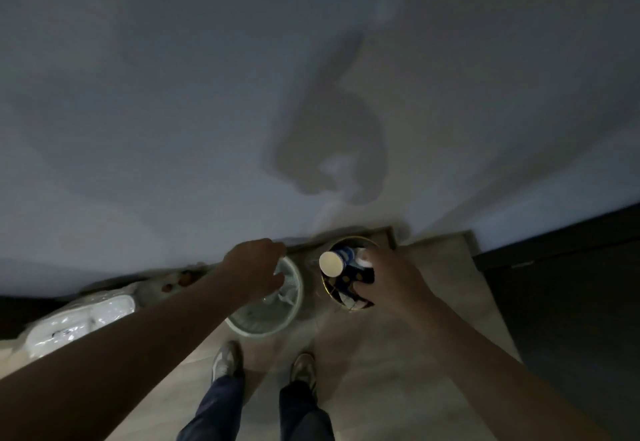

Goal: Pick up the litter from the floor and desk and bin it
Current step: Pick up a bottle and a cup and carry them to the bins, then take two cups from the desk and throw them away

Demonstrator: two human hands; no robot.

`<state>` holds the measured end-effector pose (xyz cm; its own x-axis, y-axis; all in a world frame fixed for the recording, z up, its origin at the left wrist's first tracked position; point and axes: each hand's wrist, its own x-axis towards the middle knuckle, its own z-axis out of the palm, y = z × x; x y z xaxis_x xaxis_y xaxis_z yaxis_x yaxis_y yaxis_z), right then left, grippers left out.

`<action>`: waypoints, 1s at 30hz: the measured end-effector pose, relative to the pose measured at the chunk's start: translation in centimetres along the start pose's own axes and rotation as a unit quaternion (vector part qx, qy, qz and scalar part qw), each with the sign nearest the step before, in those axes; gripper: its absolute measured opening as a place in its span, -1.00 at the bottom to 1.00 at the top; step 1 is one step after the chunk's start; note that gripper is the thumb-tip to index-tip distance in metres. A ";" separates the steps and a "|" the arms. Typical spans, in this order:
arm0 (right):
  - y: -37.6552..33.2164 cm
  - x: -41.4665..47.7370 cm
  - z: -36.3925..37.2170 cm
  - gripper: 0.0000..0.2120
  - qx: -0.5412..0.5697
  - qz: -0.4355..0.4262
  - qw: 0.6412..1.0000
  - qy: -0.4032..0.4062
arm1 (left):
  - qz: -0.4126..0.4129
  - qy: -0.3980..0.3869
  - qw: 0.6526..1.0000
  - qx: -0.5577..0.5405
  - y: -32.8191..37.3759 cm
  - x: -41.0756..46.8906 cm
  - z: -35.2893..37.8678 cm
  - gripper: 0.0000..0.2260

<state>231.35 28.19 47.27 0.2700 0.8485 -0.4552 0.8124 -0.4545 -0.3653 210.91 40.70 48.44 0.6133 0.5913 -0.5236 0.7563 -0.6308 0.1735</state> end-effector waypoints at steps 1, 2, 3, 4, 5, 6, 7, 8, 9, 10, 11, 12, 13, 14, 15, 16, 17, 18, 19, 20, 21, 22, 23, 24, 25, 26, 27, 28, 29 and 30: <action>-1.0 -0.5 -1.5 -0.57 -0.014 -0.026 1.000 0.001 | 0.001 0.011 1.000 -0.008 -0.3 -1.2 -1.0 -0.62; -2.2 -1.0 -2.9 -0.57 -0.030 -0.051 0.998 -0.001 | 0.000 0.024 1.000 -0.017 -0.6 -2.4 -2.1 -0.63; -3.5 -1.4 -4.3 -0.57 -0.044 -0.076 0.996 -0.007 | -0.001 0.039 0.999 -0.026 -1.1 -3.7 -3.2 -0.62; -4.9 -1.7 -5.6 -0.56 -0.056 -0.101 0.993 -0.013 | -0.003 0.056 0.998 -0.033 -1.7 -5.1 -4.3 -0.61; -6.5 -2.1 -6.9 -0.54 -0.068 -0.128 0.989 -0.015 | -0.006 0.075 0.996 -0.039 -2.4 -6.5 -5.5 -0.60; -8.2 -2.4 -8.1 -0.52 -0.079 -0.156 0.984 -0.013 | -0.011 0.096 0.994 -0.042 -3.1 -7.9 -6.7 -0.59; -10.1 -2.7 -9.2 -0.50 -0.088 -0.183 0.979 -0.011 | -0.018 0.117 0.992 -0.044 -3.9 -9.5 -7.8 -0.58; -12.2 -3.0 -10.2 -0.48 -0.097 -0.208 0.973 -0.007 | -0.024 0.138 0.989 -0.044 -4.8 -11.2 -8.9 -0.58; -14.5 -3.4 -11.1 -0.47 -0.106 -0.235 0.966 -0.001 | -0.032 0.160 0.986 -0.042 -5.7 -12.9 -10.0 -0.58; -16.8 -3.8 -11.9 -0.46 -0.116 -0.261 0.958 0.008 | -0.042 0.181 0.982 -0.040 -6.7 -14.6 -11.0 -0.58; -19.3 -4.2 -12.6 -0.46 -0.127 -0.289 0.949 0.019 | -0.055 0.204 0.977 -0.039 -7.8 -16.5 -11.9 -0.58; -22.0 -4.8 -13.1 -0.47 -0.138 -0.319 0.937 0.032 | -0.071 0.227 0.971 -0.038 -9.0 -18.7 -12.7 -0.58; -24.8 -5.4 -13.4 -0.47 -0.147 -0.347 0.925 0.044 | -0.089 0.249 0.964 -0.039 -10.3 -21.0 -13.4 -0.59; -27.7 -6.2 -13.7 -0.48 -0.152 -0.372 0.914 0.055 | -0.110 0.268 0.956 -0.041 -11.6 -23.5 -14.0 -0.59; -30.6 -7.2 -13.8 -0.48 -0.155 -0.397 0.902 0.065 | -0.131 0.286 0.948 -0.044 -13.0 -26.1 -14.4 -0.59; -33.5 -8.3 -13.7 -0.48 -0.160 -0.422 0.889 0.076 | -0.153 0.304 0.939 -0.043 -14.4 -28.9 -14.6 -0.59; -36.5 -9.5 -13.5 -0.49 -0.165 -0.447 0.875 0.086 | -0.175 0.321 0.930 -0.039 -15.7 -31.9 -14.7 -0.60; -39.4 -10.9 -13.2 -0.51 -0.165 -0.470 0.862 0.093 | -0.199 0.336 0.920 -0.036 -17.0 -35.1 -14.6 -0.60; -42.2 -12.5 -12.8 -0.52 -0.161 -0.491 0.851 0.098 | -0.221 0.350 0.910 -0.035 -18.2 -38.2 -14.4 -0.60; -44.9 -14.2 -12.3 -0.53 -0.156 -0.511 0.839 0.102 | -0.242 0.362 0.900 -0.035 -19.3 -41.4 -14.2 -0.60; -47.6 -15.9 -11.7 -0.54 -0.152 -0.531 0.827 0.107 | -0.262 0.373 0.889 -0.035 -20.4 -44.7 -13.9 -0.60; -50.3 -17.8 -11.0 -0.54 -0.149 -0.551 0.814 0.111 | -0.281 0.384 0.879 -0.034 -21.3 -47.9 -13.5 -0.60; -52.8 -19.7 -10.3 -0.54 -0.145 -0.570 0.801 0.112 | -0.300 0.394 0.868 -0.032 -22.2 -51.1 -13.1 -0.60; -55.3 -21.6 -9.5 -0.55 -0.141 -0.589 0.788 0.113 | -0.317 0.405 0.857 -0.028 -23.0 -54.3 -12.5 -0.60; -57.6 -23.5 -8.7 -0.55 -0.138 -0.608 0.774 0.113 | -0.333 0.416 0.846 -0.024 -23.7 -57.3 -12.0 -0.61; -59.9 -25.3 -7.8 -0.55 -0.135 -0.625 0.760 0.112 | -0.350 0.427 0.834 -0.020 -24.4 -60.3 -11.4 -0.61; -62.1 -27.1 -7.0 -0.55 -0.131 -0.642 0.747 0.112 | -0.366 0.436 0.822 -0.018 -24.9 -63.2 -10.7 -0.63; -64.2 -29.0 -6.2 -0.55 -0.124 -0.659 0.733 0.112 | -0.382 0.444 0.810 -0.017 -25.5 -66.0 -10.2 -0.64; -66.3 -30.8 -5.3 -0.55 -0.114 -0.676 0.720 0.112 | -0.397 0.451 0.799 -0.015 -26.1 -68.7 -9.6 -0.65; -68.4 -32.6 -4.6 -0.55 -0.106 -0.690 0.707 0.110 | -0.411 0.459 0.788 -0.012 -26.7 -71.3 -9.2 -0.66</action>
<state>169.37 32.81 90.81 -0.8011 0.4763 0.3624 0.4332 0.8793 -0.1981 149.11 20.03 88.81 -0.1870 0.9163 0.3542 0.9812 0.1568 0.1124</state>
